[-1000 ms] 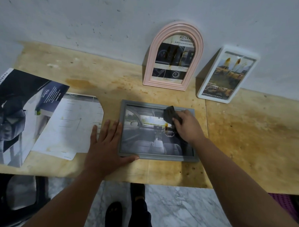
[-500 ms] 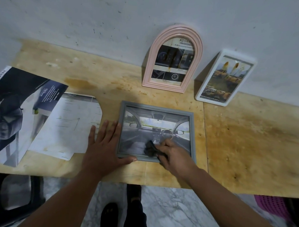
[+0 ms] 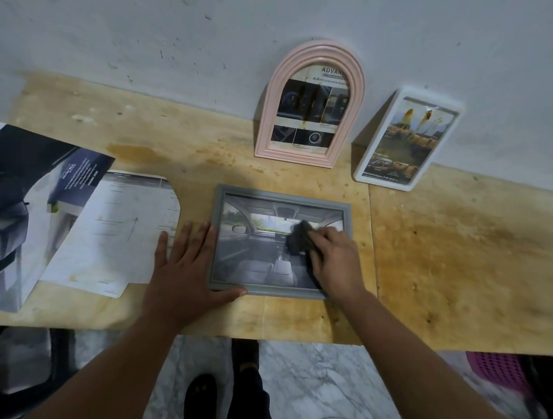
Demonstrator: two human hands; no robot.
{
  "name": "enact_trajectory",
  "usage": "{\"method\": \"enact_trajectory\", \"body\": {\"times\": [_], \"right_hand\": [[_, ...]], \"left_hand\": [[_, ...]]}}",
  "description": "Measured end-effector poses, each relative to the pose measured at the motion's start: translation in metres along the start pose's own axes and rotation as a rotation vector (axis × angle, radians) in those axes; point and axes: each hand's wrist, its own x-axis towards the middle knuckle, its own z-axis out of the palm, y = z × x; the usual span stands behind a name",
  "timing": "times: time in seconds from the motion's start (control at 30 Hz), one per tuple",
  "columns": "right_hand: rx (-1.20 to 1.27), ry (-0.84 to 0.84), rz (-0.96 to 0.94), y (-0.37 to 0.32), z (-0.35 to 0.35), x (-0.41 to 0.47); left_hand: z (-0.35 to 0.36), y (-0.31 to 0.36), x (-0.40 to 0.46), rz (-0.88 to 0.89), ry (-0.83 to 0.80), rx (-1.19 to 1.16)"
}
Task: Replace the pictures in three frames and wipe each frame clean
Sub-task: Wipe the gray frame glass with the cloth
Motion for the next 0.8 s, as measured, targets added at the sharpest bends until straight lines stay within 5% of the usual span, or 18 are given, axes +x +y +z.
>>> {"method": "enact_trajectory", "body": {"times": [0.2,0.27,0.33,0.43,0.57,0.7,0.8], "right_hand": [[0.235,-0.185,-0.242,-0.009,-0.004,-0.043],[0.375,-0.318,-0.208,-0.003,-0.023,-0.026],[0.427,-0.253,-0.089,0.01,-0.04,0.001],[0.216,-0.022,0.082,0.032,-0.044,0.032],[-0.03,-0.119,0.063,0.024,-0.026,0.015],[0.104,-0.147,-0.081,0.005,-0.018,-0.032],[0.218,-0.347,-0.204,-0.008,-0.025,-0.053]], "left_hand": [[-0.001,0.001,0.0,-0.009,-0.005,-0.003],[-0.001,0.002,0.0,-0.009,0.006,-0.018],[-0.001,0.002,-0.001,-0.007,0.01,-0.019],[-0.001,0.002,-0.001,-0.011,0.02,-0.022],[0.0,0.002,-0.001,-0.009,0.02,-0.013],[-0.001,0.001,-0.001,-0.005,0.016,-0.003],[-0.001,0.002,0.0,-0.008,0.01,-0.009]]}}
